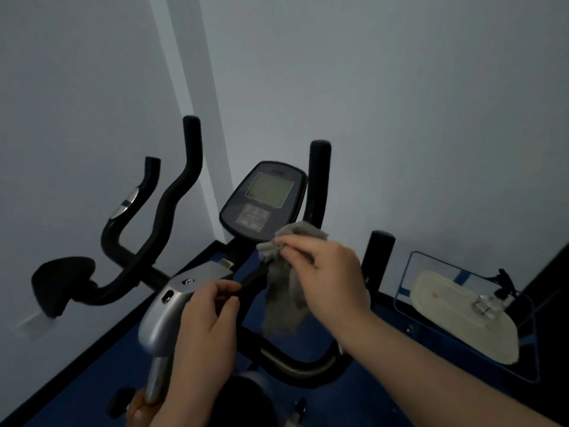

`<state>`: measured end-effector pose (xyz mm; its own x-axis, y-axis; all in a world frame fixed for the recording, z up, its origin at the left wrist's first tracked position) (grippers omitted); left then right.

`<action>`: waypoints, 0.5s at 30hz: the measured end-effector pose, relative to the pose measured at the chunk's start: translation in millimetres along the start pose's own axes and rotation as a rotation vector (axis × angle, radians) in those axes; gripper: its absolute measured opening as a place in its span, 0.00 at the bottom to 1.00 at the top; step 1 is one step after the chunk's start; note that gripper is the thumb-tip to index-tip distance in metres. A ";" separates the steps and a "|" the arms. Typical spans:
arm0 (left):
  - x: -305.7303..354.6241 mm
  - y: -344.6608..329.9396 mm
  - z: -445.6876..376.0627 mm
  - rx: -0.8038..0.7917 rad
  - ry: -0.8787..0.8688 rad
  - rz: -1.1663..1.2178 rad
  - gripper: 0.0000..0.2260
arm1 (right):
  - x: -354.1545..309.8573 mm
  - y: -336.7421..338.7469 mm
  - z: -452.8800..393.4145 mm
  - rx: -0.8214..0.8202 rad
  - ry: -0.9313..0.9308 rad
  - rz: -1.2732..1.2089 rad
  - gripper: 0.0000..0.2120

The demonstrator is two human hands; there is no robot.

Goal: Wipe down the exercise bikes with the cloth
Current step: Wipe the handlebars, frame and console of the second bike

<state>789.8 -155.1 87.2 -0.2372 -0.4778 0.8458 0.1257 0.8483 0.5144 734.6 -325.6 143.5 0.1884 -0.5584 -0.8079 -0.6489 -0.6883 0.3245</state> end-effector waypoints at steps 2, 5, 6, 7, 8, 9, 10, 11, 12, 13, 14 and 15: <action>11.4 -7.4 -13.0 -0.011 -0.044 -0.014 0.10 | 1.4 21.0 -14.7 0.168 -0.057 -0.220 0.09; 32.7 -27.9 -38.6 -0.040 -0.085 -0.030 0.08 | 0.0 41.7 -43.4 0.523 -0.001 -0.448 0.10; 40.2 -34.9 -47.2 -0.050 -0.091 -0.025 0.08 | 0.7 43.0 -56.2 0.604 0.010 -0.495 0.09; 46.7 -41.2 -54.8 -0.058 -0.093 -0.024 0.07 | 1.1 41.0 -70.4 0.648 0.009 -0.517 0.09; 51.2 -47.3 -61.1 -0.066 -0.088 -0.035 0.07 | 1.2 35.7 -84.3 0.650 -0.001 -0.515 0.10; 53.3 -52.7 -65.7 -0.078 -0.073 -0.069 0.08 | 1.6 27.2 -95.8 0.622 -0.016 -0.499 0.10; 52.9 -58.0 -68.6 -0.093 -0.055 -0.131 0.10 | 2.9 17.7 -103.6 0.589 -0.027 -0.475 0.11; 50.7 -62.5 -70.0 -0.103 -0.038 -0.227 0.12 | 5.8 8.8 -108.3 0.569 -0.034 -0.448 0.12; 48.5 -65.2 -69.6 -0.099 -0.031 -0.351 0.14 | 10.0 1.6 -110.6 0.565 -0.043 -0.427 0.13; 47.2 -66.4 -68.3 -0.081 -0.045 -0.481 0.15 | 15.0 -3.5 -111.8 0.572 -0.070 -0.423 0.14; 47.6 -67.2 -66.6 -0.056 -0.081 -0.585 0.15 | 20.7 -5.8 -113.5 0.589 -0.123 -0.433 0.15; 49.0 -67.6 -64.7 -0.039 -0.117 -0.645 0.15 | 25.6 -5.9 -115.3 0.610 -0.206 -0.450 0.16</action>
<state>832.0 -250.7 103.0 -0.3796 -0.8579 0.3463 -0.0421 0.3900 0.9199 828.2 -389.2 177.6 0.4277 -0.1483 -0.8917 -0.8441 -0.4184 -0.3353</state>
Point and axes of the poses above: each hand's wrist, its own z-axis away from the middle knuckle, its own y-axis out of the back of the hand, x = y × z, the point moved 4 cm from there along -z, towards the middle knuckle, and after that the axes turned 11 degrees about -z, right-handed, at the moved point
